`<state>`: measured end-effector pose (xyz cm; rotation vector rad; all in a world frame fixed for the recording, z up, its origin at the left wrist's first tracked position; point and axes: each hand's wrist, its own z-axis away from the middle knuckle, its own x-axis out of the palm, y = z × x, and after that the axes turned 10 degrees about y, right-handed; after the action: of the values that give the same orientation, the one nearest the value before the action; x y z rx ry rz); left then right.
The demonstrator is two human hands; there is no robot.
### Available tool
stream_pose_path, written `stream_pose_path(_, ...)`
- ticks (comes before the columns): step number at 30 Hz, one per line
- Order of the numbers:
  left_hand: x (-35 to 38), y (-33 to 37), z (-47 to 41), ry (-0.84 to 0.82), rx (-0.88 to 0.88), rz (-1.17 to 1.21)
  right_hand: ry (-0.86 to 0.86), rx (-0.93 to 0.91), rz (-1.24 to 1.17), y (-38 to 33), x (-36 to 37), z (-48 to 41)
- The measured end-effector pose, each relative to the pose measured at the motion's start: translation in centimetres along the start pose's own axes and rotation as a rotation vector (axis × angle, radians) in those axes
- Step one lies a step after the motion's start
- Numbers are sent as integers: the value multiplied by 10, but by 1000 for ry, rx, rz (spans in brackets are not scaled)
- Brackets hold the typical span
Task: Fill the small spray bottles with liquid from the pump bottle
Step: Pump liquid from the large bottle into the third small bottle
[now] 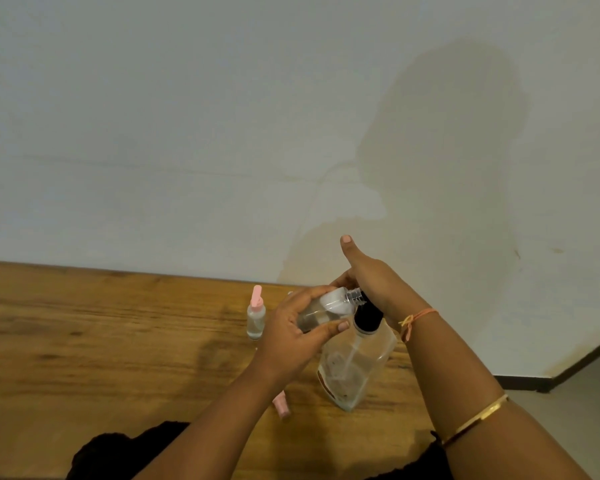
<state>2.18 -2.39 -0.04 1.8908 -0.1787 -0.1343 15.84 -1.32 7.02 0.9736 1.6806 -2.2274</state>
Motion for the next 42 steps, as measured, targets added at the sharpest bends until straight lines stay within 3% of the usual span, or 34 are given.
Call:
stream_pose_path(17, 0, 3, 0, -5, 2, -9, 24, -12, -79, 0, -2, -1)
stream_pose_path(42, 1, -3, 1, -37, -14, 12, -6, -11, -13, 8, 0, -3)
